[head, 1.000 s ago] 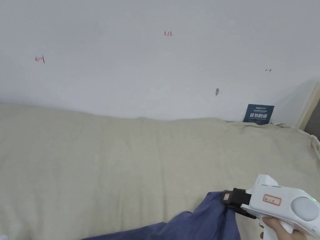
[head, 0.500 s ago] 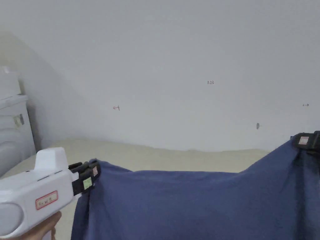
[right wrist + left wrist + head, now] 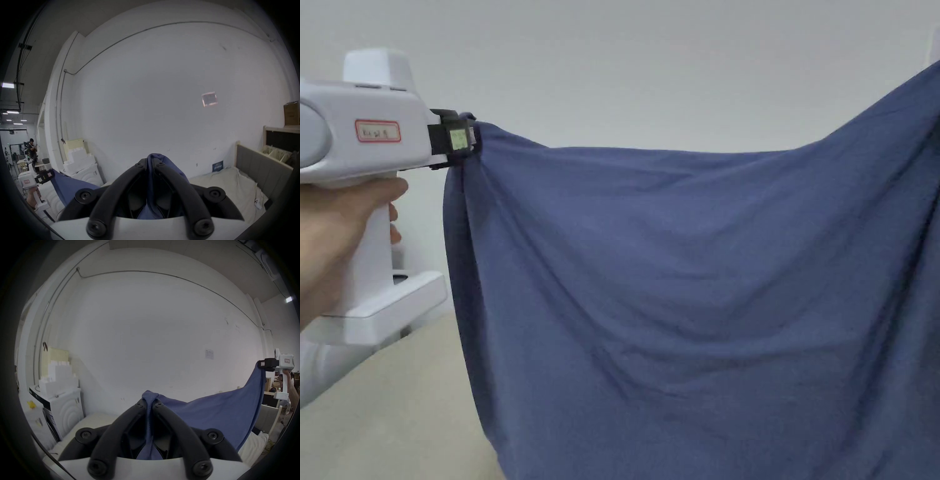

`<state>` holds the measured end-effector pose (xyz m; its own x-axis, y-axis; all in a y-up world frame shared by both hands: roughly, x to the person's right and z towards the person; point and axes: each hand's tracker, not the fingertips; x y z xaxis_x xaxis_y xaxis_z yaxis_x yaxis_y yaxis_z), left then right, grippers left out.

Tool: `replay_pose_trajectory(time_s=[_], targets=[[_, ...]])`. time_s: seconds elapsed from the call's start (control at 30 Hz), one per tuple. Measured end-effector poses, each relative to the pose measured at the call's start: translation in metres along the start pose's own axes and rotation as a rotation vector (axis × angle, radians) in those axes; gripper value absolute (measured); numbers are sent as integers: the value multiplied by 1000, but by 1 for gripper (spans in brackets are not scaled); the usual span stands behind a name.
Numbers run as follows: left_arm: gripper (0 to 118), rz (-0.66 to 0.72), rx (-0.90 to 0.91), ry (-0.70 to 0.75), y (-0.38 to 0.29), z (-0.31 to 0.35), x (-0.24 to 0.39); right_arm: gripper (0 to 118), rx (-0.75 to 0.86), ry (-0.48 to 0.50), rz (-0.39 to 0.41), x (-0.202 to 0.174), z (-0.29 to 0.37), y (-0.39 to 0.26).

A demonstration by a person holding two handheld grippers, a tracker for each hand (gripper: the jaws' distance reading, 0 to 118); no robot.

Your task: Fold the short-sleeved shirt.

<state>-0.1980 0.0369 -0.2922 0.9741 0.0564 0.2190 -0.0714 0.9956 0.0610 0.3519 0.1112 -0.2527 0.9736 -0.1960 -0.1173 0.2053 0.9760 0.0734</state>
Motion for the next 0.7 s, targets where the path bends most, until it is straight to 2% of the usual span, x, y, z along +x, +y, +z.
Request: replay_pose_trajectory(time_s=[0.07,0.17,0.23,0.37,0.7], targets=[[4,-5,10,18,15,-6,-2,2,-4,-19,27,1,-12,17],[4,21,10,23,26,-18,-10,2,-14,-104,98,-3,-29,29],[4,34,13,31,29,-23,-12,2,-24,-110,61,0,-41,30],[4,32,6,34,28,-37,-17,2,-25,-116,43,5,-60,19],[4,46,-27,62,7,-93,-34,2,-62,-123,41,10,-119,-18]])
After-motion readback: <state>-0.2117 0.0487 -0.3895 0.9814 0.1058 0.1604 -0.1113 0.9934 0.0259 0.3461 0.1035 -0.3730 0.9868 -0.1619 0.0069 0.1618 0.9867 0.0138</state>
